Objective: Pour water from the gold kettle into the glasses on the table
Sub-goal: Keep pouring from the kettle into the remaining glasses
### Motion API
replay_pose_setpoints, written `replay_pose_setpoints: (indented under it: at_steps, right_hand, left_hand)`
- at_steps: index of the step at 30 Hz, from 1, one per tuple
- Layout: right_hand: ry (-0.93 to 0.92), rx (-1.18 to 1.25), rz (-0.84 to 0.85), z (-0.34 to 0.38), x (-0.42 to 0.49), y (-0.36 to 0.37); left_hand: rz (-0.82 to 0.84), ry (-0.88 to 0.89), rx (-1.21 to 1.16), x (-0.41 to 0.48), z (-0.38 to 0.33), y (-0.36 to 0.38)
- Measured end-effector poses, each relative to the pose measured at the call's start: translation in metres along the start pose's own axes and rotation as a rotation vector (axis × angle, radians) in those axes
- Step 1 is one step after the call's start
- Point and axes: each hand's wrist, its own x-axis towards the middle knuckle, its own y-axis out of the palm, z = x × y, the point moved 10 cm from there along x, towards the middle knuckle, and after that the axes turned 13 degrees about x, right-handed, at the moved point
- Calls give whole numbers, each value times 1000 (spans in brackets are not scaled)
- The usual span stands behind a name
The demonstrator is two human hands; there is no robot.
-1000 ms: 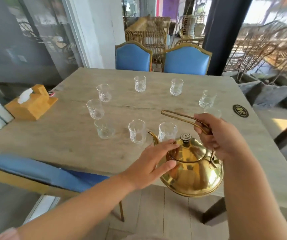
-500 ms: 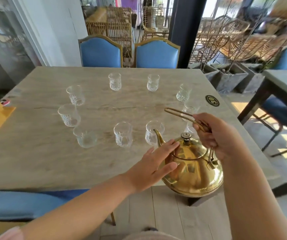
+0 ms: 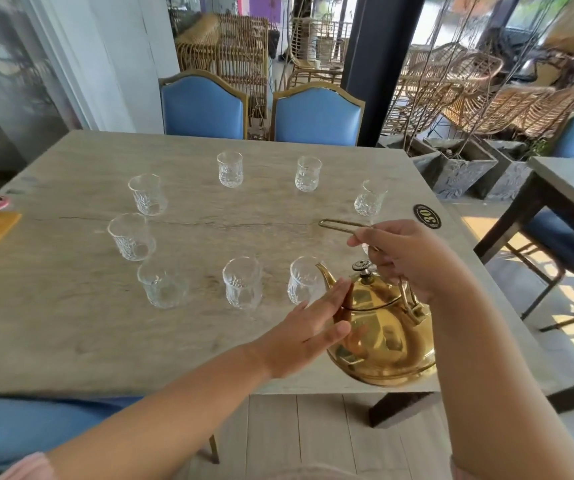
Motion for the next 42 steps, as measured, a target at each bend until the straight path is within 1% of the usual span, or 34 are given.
replay_pose_setpoints:
  at_steps: [6, 14, 23, 42]
  right_hand:
    - [-41, -188, 33, 11, 12, 9]
    - [-20, -234, 29, 15, 20, 12]
    - [-15, -343, 33, 17, 24, 13]
    - [-1, -428, 73, 22, 23, 26]
  left_hand:
    - [-6, -10, -32, 4, 3, -2]
    - [-15, -7, -65, 9, 2, -4]
    - [-30, 17, -85, 10, -1, -1]
    - [-53, 17, -124, 4, -6, -3]
